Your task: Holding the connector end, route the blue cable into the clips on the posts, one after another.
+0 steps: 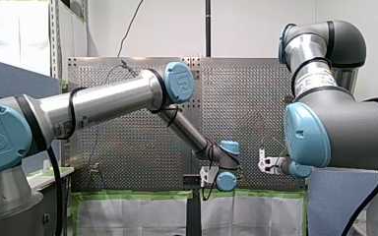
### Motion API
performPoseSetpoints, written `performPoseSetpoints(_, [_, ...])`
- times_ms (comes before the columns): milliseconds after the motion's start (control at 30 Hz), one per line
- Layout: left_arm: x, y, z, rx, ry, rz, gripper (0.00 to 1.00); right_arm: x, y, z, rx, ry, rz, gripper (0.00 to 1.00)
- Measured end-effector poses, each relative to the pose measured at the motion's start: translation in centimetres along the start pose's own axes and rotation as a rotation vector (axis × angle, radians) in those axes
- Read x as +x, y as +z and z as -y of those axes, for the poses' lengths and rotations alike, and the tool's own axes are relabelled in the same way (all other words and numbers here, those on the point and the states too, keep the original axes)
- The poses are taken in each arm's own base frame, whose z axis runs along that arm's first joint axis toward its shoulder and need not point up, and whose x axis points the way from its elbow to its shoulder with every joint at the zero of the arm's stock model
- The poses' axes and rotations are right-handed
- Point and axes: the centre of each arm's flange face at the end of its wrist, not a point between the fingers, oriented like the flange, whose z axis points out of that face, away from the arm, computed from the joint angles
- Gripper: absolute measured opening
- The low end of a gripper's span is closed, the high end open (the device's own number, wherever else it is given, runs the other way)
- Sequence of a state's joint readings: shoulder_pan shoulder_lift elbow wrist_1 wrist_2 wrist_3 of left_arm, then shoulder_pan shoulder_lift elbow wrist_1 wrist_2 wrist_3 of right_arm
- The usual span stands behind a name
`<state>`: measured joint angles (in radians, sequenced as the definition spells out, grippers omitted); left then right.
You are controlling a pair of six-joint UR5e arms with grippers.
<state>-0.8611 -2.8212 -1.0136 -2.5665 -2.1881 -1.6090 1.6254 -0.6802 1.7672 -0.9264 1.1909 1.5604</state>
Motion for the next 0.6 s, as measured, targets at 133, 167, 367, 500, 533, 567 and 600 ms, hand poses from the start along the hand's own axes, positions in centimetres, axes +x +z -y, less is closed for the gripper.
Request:
performPoseSetpoints(133, [0.0,0.0,0.0,-0.001,0.01,0.0,0.0,0.5,0.5,-0.4,-0.004,0.001,0.001,0.0])
performPoseSetpoints(167, [0.0,-0.1,0.0,-0.001,0.014,0.0,0.0,0.6,0.7,-0.5,-0.005,0.001,0.0,0.0])
performPoseSetpoints(367, [-0.2,0.0,0.3,0.0,0.017,0.008,0.0,1.2,1.3,-0.6,-0.001,0.0,-0.001,0.0])
performPoseSetpoints(500, [-0.1,0.2,0.8,0.007,0.016,0.009,0.0,1.3,1.5,-0.5,0.003,0.0,-0.003,0.0])
performPoseSetpoints(533, [-0.3,0.3,0.9,0.009,0.014,0.011,0.0,1.3,1.5,-0.5,0.004,0.0,-0.003,0.0])
performPoseSetpoints(567, [-0.4,0.4,1.1,0.011,0.012,0.013,0.0,1.4,1.5,-0.5,0.005,0.0,-0.003,0.0])
performPoseSetpoints(600, [-0.6,0.6,1.2,0.013,0.009,0.015,0.0,1.4,1.5,-0.4,0.006,0.0,-0.003,0.0])
